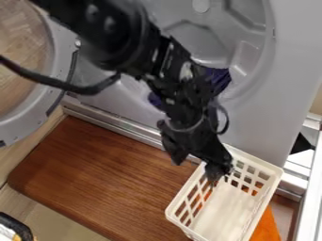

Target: Moves the basket to the left side of the washing machine

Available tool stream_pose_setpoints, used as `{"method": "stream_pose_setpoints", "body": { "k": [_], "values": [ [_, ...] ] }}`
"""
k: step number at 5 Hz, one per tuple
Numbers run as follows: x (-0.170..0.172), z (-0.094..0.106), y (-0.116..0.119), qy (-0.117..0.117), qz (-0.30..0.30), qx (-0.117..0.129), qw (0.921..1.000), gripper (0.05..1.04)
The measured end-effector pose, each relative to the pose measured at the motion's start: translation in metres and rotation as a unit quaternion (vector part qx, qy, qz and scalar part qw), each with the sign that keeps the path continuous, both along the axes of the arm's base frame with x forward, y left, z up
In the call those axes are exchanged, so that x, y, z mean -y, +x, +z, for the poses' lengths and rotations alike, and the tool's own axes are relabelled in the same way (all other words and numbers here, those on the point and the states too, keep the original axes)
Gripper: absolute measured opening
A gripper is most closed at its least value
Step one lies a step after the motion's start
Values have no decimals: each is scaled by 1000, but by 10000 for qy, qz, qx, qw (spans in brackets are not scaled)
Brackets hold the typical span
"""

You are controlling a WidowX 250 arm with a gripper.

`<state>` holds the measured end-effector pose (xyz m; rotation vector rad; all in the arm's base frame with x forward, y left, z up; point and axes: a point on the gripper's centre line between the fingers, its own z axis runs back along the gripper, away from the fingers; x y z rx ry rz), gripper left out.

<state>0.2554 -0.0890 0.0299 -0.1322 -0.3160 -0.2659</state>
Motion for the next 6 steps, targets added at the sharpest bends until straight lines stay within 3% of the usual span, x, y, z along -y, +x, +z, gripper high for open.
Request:
{"method": "stream_pose_setpoints", "body": {
  "k": [2,3,5,6],
  "values": [
    [1,-43,-3,-30,256,-217,9994,1000],
    [-1,-61,-4,-151,271,-296,9991,962],
    [-5,-70,-6,-215,319,-435,9983,372],
    [-2,-63,-5,-294,269,-468,9981,162]
  ]
}}
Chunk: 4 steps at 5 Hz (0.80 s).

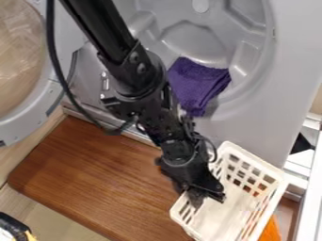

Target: Moves the basket to the left side of the washing machine

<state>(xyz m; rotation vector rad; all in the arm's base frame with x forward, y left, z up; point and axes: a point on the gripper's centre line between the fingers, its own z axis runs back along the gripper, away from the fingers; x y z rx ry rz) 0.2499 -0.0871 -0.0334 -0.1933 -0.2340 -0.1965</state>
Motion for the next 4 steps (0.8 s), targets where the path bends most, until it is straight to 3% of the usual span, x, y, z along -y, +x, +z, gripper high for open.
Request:
{"method": "stream_pose_setpoints", "body": {
  "k": [1,2,3,4],
  "values": [
    [6,3,1,-177,11,53,9998,93],
    [13,10,1,-362,-181,115,9991,91],
    [9,34,0,-531,-97,245,9982,91],
    [-5,65,-10,-462,150,387,9981,91]
  ]
}}
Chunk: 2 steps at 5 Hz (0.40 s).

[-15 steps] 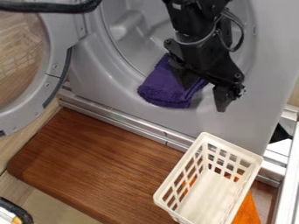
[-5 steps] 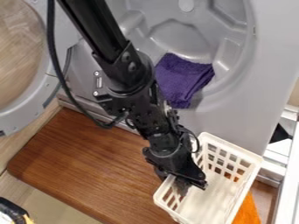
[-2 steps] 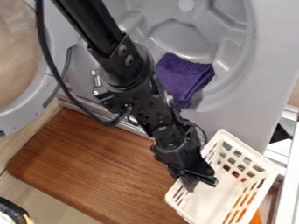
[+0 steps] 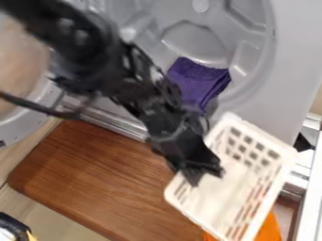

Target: Moves the basket to the left side of the washing machine

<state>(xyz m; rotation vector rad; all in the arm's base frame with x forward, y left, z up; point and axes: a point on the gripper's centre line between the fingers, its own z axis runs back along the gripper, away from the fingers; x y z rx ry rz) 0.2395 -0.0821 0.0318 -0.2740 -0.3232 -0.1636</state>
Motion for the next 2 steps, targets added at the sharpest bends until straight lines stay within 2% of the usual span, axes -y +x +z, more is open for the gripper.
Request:
{"method": "stream_pose_setpoints", "body": {
  "k": [1,2],
  "values": [
    [-36,23,-9,532,361,-81,9979,91],
    [-77,25,-21,902,764,-289,9926,91]
  ]
}}
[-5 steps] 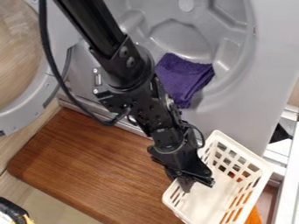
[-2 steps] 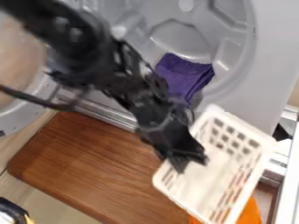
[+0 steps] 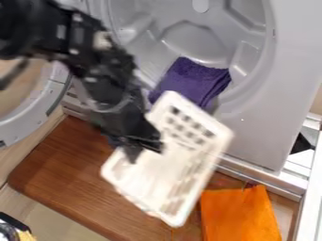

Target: Moves the basket to the left side of the washing machine

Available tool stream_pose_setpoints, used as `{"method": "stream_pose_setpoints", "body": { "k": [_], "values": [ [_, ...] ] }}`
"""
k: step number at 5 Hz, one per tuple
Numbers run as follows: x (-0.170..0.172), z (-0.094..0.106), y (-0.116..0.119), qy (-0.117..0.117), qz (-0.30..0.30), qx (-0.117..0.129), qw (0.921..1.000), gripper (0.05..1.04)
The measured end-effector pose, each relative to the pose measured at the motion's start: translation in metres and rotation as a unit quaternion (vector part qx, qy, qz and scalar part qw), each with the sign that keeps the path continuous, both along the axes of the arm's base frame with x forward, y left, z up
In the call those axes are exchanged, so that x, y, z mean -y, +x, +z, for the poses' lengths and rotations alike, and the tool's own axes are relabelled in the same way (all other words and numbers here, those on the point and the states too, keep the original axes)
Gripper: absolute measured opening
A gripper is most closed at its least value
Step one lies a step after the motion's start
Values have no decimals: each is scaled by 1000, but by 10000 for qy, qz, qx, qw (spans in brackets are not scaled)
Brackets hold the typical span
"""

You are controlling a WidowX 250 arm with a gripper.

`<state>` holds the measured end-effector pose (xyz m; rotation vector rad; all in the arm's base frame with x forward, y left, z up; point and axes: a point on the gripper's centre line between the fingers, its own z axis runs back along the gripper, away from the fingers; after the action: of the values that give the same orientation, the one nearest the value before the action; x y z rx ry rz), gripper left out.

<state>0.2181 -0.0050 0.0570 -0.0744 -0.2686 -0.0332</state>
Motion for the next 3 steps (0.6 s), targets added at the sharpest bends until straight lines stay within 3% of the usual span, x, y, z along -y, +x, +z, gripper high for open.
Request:
{"method": "stream_pose_setpoints", "body": {
  "k": [1,3],
  "values": [
    [-37,-9,-18,197,416,-233,9987,91],
    [-86,-42,-25,130,664,-472,9966,91]
  ]
}}
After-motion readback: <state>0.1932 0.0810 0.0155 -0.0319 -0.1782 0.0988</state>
